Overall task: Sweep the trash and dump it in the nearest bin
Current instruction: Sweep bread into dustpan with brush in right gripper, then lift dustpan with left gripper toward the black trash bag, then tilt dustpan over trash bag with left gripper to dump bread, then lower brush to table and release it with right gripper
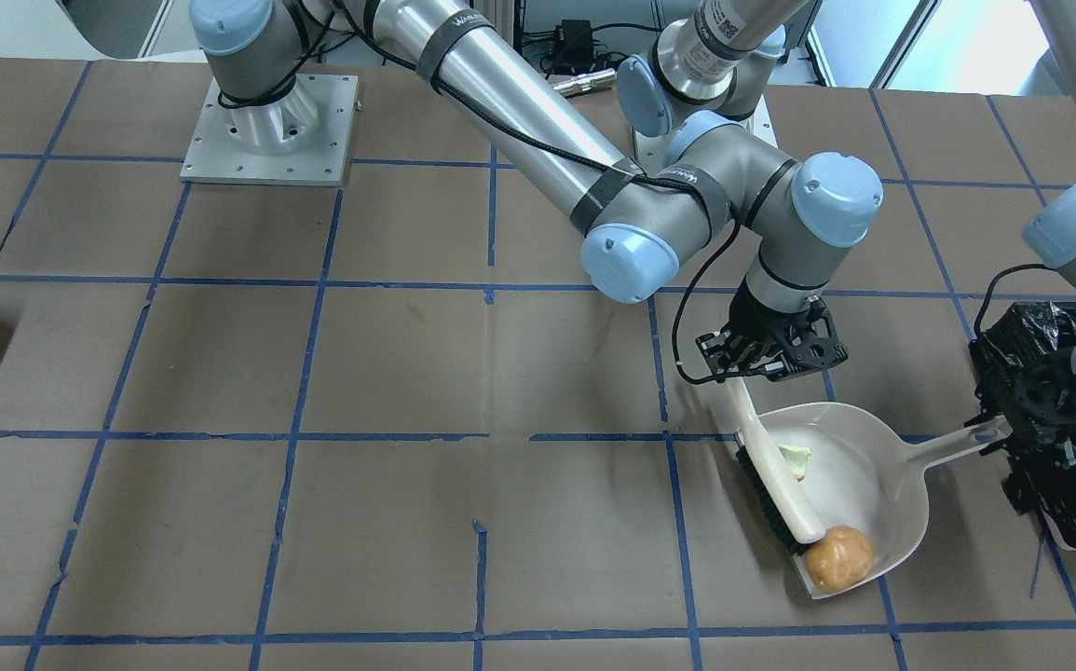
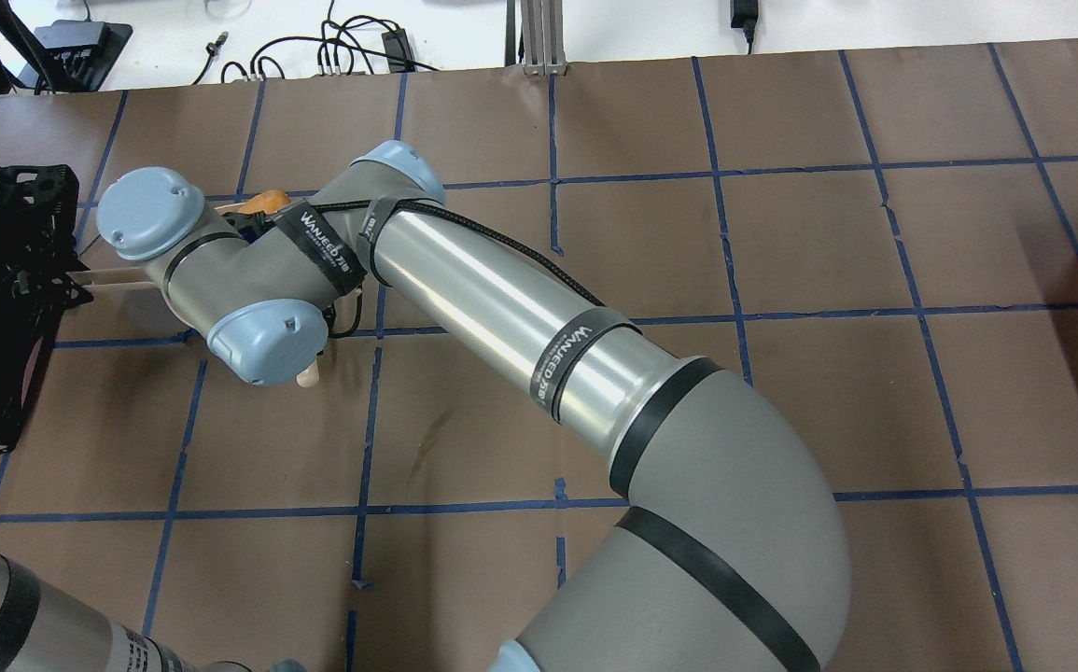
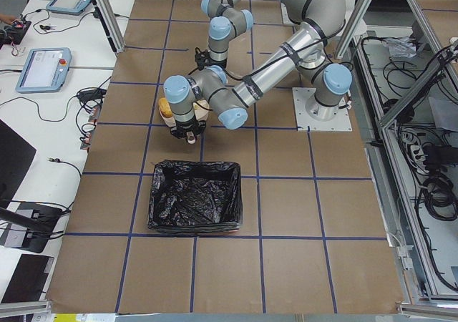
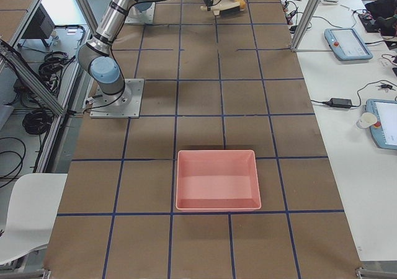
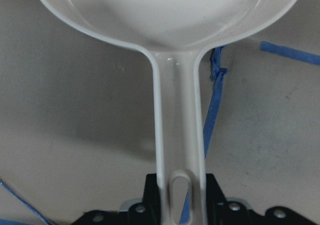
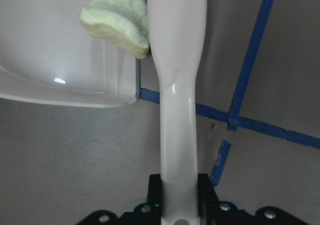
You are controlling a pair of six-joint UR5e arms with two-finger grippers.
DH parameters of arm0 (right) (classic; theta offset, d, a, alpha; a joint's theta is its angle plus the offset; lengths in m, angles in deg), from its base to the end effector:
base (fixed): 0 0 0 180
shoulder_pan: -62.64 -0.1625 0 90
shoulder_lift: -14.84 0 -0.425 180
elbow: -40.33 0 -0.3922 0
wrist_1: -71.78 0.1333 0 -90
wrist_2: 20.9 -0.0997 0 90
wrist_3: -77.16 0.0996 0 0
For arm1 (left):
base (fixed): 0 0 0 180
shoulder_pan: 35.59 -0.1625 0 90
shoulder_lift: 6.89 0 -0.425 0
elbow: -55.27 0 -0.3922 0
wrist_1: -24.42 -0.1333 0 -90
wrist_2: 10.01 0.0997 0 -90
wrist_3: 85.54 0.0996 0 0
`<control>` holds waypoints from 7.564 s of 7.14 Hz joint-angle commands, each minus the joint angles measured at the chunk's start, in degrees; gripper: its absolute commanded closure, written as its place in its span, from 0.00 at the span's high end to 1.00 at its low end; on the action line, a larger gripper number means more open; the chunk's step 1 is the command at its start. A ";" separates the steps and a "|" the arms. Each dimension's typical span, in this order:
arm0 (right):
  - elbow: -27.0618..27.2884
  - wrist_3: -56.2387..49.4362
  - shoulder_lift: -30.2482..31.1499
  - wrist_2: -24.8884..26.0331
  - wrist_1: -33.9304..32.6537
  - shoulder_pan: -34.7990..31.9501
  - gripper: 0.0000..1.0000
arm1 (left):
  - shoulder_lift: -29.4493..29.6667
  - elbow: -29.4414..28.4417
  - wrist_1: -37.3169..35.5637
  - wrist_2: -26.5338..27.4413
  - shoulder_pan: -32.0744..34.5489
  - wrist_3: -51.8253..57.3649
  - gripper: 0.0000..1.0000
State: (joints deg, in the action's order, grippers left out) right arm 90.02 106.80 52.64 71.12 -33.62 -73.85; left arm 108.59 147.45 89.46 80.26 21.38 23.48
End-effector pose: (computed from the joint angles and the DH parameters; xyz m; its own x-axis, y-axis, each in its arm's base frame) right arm 0.6878 -0.4740 0.2489 -0.9574 -0.2888 0.0003 -0.2881 0.9550 -0.0706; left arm 0.2294 -0.5965 0.2599 -0.2415 0.9693 0.0461 0.9702 0.2422 -0.0109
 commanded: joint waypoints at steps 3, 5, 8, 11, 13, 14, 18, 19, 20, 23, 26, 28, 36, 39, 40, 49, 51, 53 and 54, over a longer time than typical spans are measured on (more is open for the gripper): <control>-3.38 4.64 0.07 -2.72 -1.03 -4.31 0.11 | -0.08 0.03 0.00 -0.09 0.06 -0.13 0.05; -2.15 0.17 1.66 -2.02 -0.16 -1.07 0.11 | 0.01 0.03 -0.09 -0.18 0.06 -0.13 0.05; -0.83 -5.10 3.95 -1.93 -0.07 4.99 0.11 | 0.27 0.11 -0.18 -0.35 0.06 -0.22 0.05; 1.45 -7.85 7.26 -2.55 6.31 13.78 0.11 | -0.07 0.47 -0.18 -5.27 -0.98 -2.40 0.05; 13.68 -6.54 14.63 -2.64 6.18 15.73 0.09 | -0.42 0.47 0.09 -8.44 -1.34 -2.94 0.05; 23.07 -4.27 20.15 -2.64 3.48 15.38 0.09 | -0.51 0.64 0.44 -10.09 -2.12 -2.85 0.05; 45.46 2.68 38.02 -2.37 -2.35 12.75 0.09 | -3.67 1.17 3.40 -12.74 -7.12 -5.22 0.05; 49.06 4.70 40.75 -2.55 -2.35 11.09 0.08 | -4.11 1.08 5.43 -16.31 -10.54 -6.01 0.05; 53.71 5.50 43.47 -2.37 -4.18 10.38 0.08 | -5.51 1.08 6.14 -17.22 -13.18 -6.02 0.05; 69.09 7.18 48.67 -2.46 -17.51 10.28 0.08 | -9.64 1.00 10.35 -20.64 -19.78 -6.02 0.05; 76.15 8.85 52.20 -2.81 -22.11 8.10 0.08 | -12.99 0.29 11.60 -20.66 -27.50 -5.40 0.05; 76.08 8.85 50.28 -2.81 -23.35 5.62 0.09 | -13.17 -0.67 12.39 -20.66 -34.44 -5.40 0.05; 75.20 3.66 48.77 -2.37 -23.45 9.84 0.09 | -11.06 -8.15 7.24 -8.72 -40.11 -4.52 0.05; 75.29 4.98 48.51 -2.46 -23.45 9.84 0.10 | -10.62 -7.71 3.35 -5.73 -39.49 -4.35 0.05; 75.29 5.16 48.33 -2.46 -23.45 9.58 0.10 | -10.62 -7.71 0.82 -2.76 -38.01 -4.26 0.05; 74.41 3.76 48.33 -1.67 -23.53 10.10 0.79 | -8.86 -8.41 -8.68 11.91 -28.62 -1.89 0.05; 67.68 1.57 49.12 -0.18 -17.43 14.04 0.99 | -9.65 -8.41 -8.88 14.94 -26.57 -1.45 0.05; 60.12 -0.98 49.30 -0.70 -9.34 19.56 1.00 | -12.01 -9.37 -7.22 14.59 -26.57 0.22 0.05; 57.04 -5.43 49.39 -0.27 -7.47 23.25 1.00 | -14.38 -9.73 -2.77 14.07 -26.57 0.05 0.05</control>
State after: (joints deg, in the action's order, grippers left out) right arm 151.32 105.44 101.92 70.64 -44.67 -54.88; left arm 96.69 138.28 82.80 94.79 -5.22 23.39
